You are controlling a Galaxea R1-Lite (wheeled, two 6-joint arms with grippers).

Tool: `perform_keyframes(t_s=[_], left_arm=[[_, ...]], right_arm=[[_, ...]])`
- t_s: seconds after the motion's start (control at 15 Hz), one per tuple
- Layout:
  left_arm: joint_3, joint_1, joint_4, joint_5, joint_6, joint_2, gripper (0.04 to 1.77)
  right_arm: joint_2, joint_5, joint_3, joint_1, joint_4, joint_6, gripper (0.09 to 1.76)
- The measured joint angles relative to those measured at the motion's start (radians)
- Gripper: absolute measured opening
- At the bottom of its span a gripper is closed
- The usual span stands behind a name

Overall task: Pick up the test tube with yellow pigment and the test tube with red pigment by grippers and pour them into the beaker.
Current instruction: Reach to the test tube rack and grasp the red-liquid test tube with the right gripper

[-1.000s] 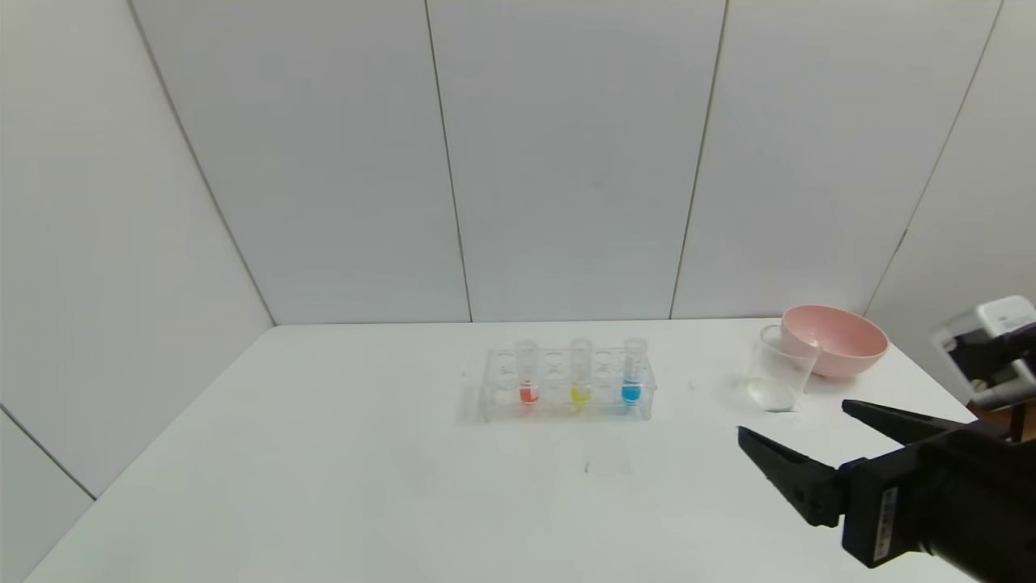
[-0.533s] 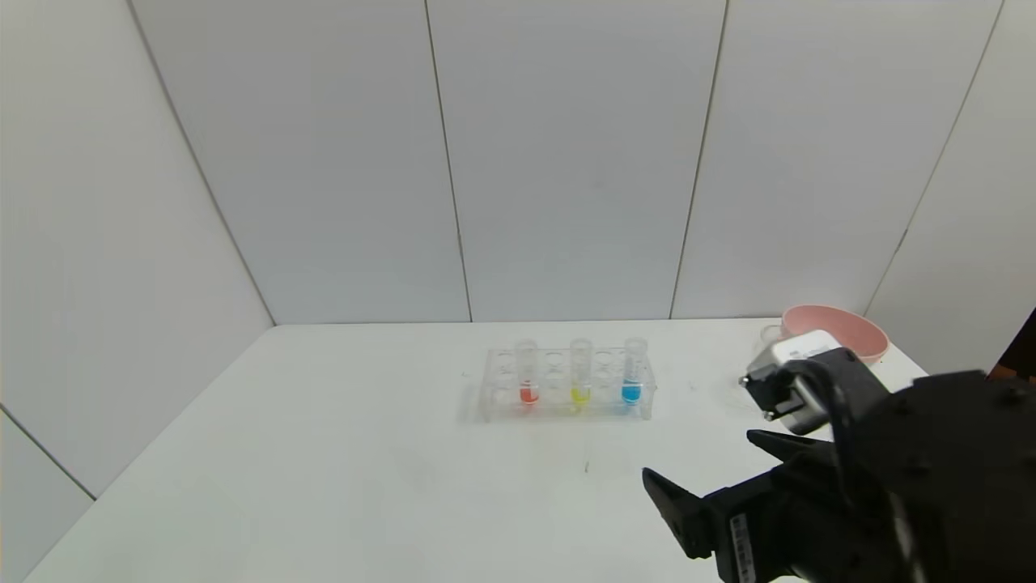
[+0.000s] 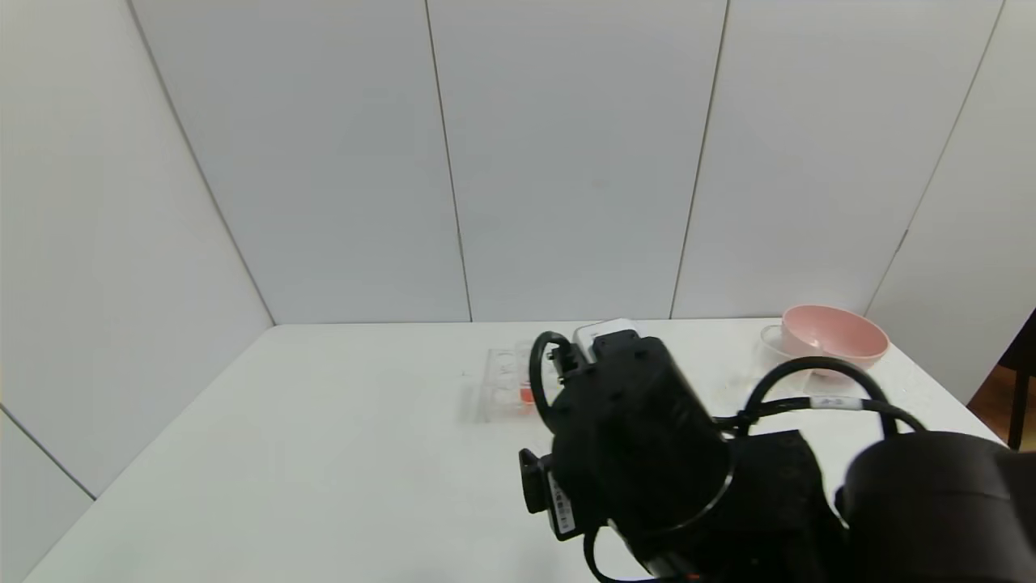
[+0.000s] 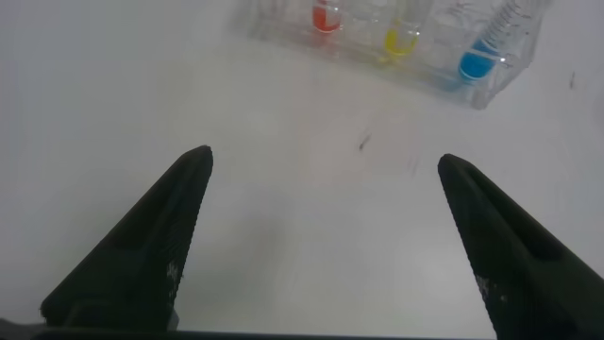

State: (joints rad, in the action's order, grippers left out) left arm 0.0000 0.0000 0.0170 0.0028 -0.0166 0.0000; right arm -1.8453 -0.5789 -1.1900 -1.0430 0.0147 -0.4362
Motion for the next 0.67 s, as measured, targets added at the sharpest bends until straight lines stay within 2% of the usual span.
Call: perform_keyframes(t_s=[0.33, 0.67], left_arm=[[0.000, 0.000, 0.000, 0.000, 0.000, 0.000, 1.72], [0.000, 0.000, 0.000, 0.000, 0.000, 0.000, 1.72]], right_arm=[[-0.197, -0.054, -0.192, 0.000, 0.007, -0.022, 1.71], [-0.353, -0.079, -0.433, 0.023, 0.140, -0.046, 1.71]])
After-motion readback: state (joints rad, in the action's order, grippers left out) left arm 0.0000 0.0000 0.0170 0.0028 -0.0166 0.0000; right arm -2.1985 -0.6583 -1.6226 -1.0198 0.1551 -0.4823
